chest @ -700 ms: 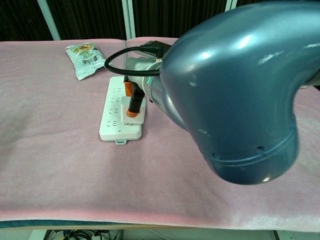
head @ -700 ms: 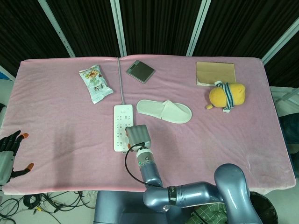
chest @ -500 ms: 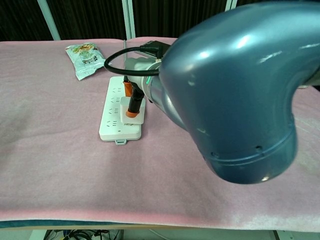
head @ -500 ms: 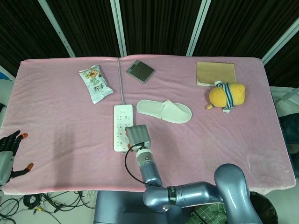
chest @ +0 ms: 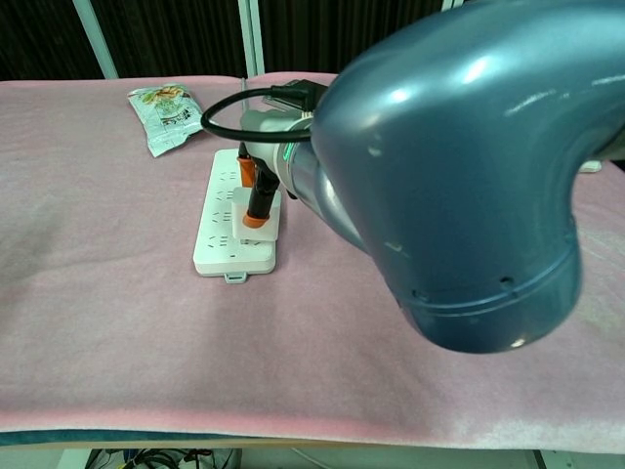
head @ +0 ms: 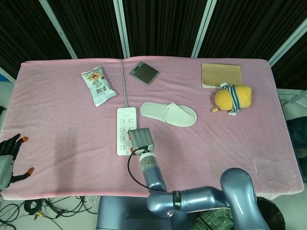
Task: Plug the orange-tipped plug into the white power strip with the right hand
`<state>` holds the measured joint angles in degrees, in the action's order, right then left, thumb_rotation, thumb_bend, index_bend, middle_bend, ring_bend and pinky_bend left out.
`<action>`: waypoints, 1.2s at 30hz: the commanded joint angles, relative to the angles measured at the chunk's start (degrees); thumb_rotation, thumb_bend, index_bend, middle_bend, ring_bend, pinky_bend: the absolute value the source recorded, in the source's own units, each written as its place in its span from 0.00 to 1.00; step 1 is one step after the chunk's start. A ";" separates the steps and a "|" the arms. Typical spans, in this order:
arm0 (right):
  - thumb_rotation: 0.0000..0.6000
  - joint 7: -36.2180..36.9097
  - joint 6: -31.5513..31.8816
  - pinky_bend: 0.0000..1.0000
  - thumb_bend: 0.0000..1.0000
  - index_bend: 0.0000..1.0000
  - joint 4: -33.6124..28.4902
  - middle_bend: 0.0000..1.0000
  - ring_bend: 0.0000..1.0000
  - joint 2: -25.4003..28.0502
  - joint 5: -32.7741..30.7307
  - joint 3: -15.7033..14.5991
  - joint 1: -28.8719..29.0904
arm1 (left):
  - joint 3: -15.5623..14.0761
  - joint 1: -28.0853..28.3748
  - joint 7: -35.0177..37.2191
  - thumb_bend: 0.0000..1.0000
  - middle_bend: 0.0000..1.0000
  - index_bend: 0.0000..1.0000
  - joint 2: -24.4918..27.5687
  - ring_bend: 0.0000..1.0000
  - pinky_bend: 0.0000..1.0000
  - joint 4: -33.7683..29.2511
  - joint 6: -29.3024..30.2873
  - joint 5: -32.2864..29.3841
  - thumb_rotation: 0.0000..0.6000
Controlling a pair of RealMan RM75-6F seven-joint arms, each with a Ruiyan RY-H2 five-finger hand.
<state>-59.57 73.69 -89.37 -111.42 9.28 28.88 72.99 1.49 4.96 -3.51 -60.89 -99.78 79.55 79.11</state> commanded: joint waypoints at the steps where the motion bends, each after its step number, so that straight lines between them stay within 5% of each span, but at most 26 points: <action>1: 1.00 0.03 -0.06 0.48 0.37 0.84 0.11 0.69 0.72 0.03 -0.11 -0.03 -0.08 | 0.01 0.00 0.01 0.22 0.00 0.10 0.01 0.00 0.00 -0.01 -0.02 -0.04 1.00; 18: 1.00 -0.15 -0.85 0.48 0.38 0.85 0.22 0.69 0.72 0.16 -0.44 -0.48 -0.26 | -0.01 0.00 -0.01 0.22 0.01 0.10 0.03 0.00 0.00 -0.04 -0.04 -0.03 1.00; 36: 1.00 -1.81 -1.77 0.50 0.45 0.97 2.80 0.77 0.76 -1.33 2.02 -2.40 1.49 | -0.05 0.07 0.24 0.22 0.00 0.10 0.21 0.00 0.00 -0.16 -0.35 -0.14 1.00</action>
<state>-61.35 71.94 -86.59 -112.73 11.28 26.47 74.45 1.44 5.03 -3.27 -60.68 -99.94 79.20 78.97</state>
